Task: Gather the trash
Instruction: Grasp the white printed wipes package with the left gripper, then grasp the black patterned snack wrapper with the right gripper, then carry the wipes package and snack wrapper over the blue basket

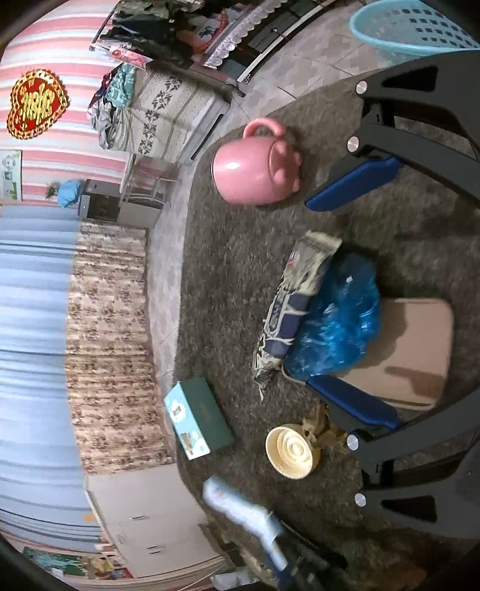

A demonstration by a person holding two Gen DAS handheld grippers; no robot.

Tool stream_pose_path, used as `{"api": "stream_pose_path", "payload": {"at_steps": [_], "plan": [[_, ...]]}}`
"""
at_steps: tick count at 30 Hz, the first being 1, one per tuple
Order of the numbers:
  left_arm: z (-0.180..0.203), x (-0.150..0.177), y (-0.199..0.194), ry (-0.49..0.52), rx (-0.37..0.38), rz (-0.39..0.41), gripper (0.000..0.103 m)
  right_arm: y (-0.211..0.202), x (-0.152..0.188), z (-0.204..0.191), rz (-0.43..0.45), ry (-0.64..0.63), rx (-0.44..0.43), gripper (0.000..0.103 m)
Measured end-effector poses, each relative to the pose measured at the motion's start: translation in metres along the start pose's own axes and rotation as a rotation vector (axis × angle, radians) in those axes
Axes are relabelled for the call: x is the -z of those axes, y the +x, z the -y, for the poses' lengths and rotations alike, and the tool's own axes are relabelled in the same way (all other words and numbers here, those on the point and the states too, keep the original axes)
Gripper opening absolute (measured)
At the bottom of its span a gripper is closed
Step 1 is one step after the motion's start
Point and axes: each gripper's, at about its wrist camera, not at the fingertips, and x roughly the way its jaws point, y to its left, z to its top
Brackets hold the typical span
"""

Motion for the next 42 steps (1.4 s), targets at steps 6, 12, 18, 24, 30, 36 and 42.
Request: {"api": "stream_pose_path", "payload": {"at_steps": [6,12,18,24,30,36,42], "plan": [[-0.01,-0.023,-0.003,0.02,-0.013,0.035,0.05,0.016,-0.007,-0.001,-0.028,0.046,-0.052,0.087],[-0.004,-0.029,0.001,0.037,-0.007,0.043,0.05,0.022,0.0,0.018,-0.056,0.138,-0.129,0.04],[0.013,-0.033,-0.003,0.051,0.003,0.052,0.05,0.002,-0.002,0.034,-0.002,0.171,-0.129,0.022],[0.034,-0.032,-0.014,0.079,0.018,0.068,0.05,-0.014,0.005,0.057,0.015,0.195,-0.094,0.015],[0.053,-0.031,-0.029,0.086,0.041,0.088,0.05,-0.038,0.016,0.083,0.033,0.218,-0.056,0.012],[0.073,-0.028,-0.042,0.092,0.077,0.093,0.05,-0.063,0.028,0.102,0.045,0.211,-0.025,0.012],[0.096,-0.022,-0.055,0.103,0.12,0.103,0.05,-0.109,0.052,0.127,0.057,0.212,0.025,0.012]]}}
